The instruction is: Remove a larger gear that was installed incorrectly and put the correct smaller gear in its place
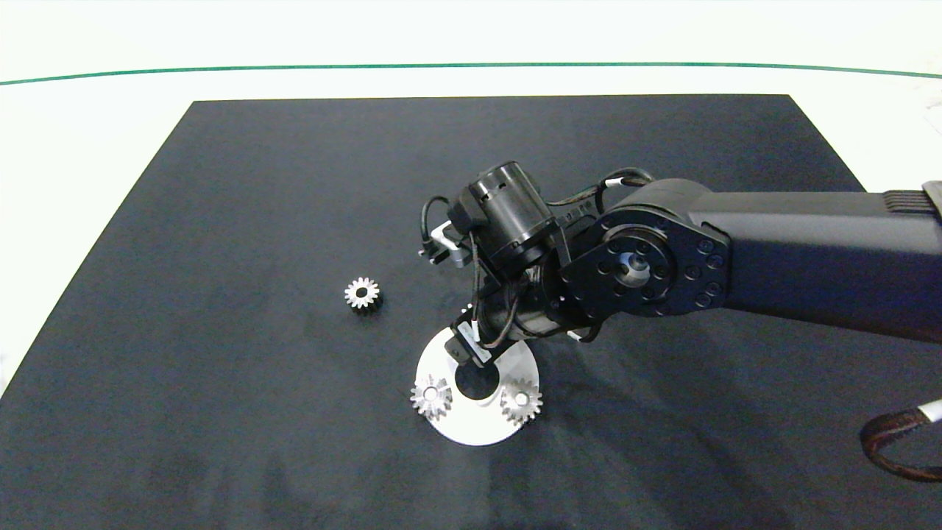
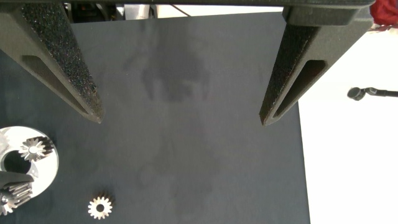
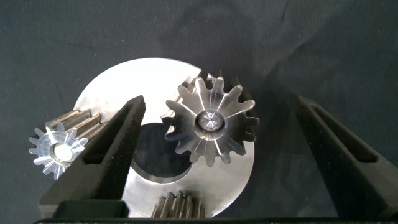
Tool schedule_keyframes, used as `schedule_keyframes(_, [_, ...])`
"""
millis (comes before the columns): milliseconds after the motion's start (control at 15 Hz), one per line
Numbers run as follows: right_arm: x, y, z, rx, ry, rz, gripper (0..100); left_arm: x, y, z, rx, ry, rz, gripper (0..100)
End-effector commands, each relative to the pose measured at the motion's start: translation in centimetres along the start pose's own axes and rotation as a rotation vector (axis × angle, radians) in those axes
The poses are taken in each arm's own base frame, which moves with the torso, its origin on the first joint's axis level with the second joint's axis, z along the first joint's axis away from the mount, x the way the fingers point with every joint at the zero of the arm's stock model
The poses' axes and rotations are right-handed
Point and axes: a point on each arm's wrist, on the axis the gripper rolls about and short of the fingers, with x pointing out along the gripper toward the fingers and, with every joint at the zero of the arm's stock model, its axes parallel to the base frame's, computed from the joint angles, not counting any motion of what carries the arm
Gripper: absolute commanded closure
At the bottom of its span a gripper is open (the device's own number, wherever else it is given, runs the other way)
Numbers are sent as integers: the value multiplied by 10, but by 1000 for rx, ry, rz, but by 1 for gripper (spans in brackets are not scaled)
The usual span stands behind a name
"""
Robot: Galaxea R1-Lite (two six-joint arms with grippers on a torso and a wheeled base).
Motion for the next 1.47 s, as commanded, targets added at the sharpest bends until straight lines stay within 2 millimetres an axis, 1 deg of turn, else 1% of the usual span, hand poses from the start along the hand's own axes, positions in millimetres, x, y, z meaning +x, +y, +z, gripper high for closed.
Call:
schedule_keyframes(67, [0,0,-1,-3,6,-2,8,0,0,-1,1,5,0,0])
schedule_keyframes(1267, [3,5,-2,-9,5,3,45,-5,0,-2,18,-10,3,0])
schedule_keyframes(1400, [4,5,-4,-12,17,3,48,-5,0,-2,18,-10,3,0])
schedule_keyframes(1467, [5,6,-6,-14,23,3,51,-5,0,-2,18,-10,3,0])
